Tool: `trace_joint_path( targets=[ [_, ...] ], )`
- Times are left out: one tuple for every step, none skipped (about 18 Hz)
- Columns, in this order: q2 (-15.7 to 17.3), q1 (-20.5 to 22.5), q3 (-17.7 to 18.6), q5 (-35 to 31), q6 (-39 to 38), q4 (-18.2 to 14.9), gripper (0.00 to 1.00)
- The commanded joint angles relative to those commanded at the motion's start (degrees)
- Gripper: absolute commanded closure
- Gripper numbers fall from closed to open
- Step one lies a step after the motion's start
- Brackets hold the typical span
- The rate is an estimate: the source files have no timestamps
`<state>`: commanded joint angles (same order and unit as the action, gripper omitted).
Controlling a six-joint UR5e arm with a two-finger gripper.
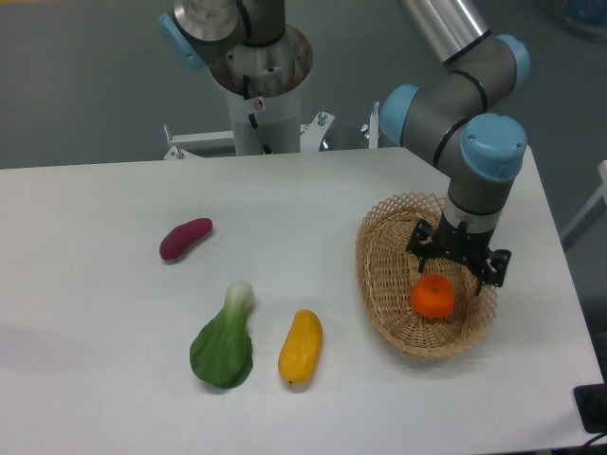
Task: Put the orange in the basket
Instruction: 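Open the gripper to release the orange and lift slightly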
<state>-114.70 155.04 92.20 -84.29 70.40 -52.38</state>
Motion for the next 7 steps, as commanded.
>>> trace_joint_path(
  targets=[
    [0.3, 0.0, -0.3, -0.1, 1.7, -0.2, 0.00],
    [0.4, 0.0, -0.4, -0.1, 3.3, -0.3, 0.00],
    [0.5, 0.1, -0.5, -0.1, 4.6, -0.4, 0.00],
    [0.7, 0.2, -0.5, -0.1, 5.4, -0.4, 0.00],
    [0.9, 0.3, -0.6, -0.2, 6.0, -0.4, 0.00],
    [1.0, 0.3, -0.9, -0.2, 6.1, -0.4, 0.00],
    [1.0, 0.3, -1.5, -0.2, 6.1, -0.7, 0.00]
  ],
)
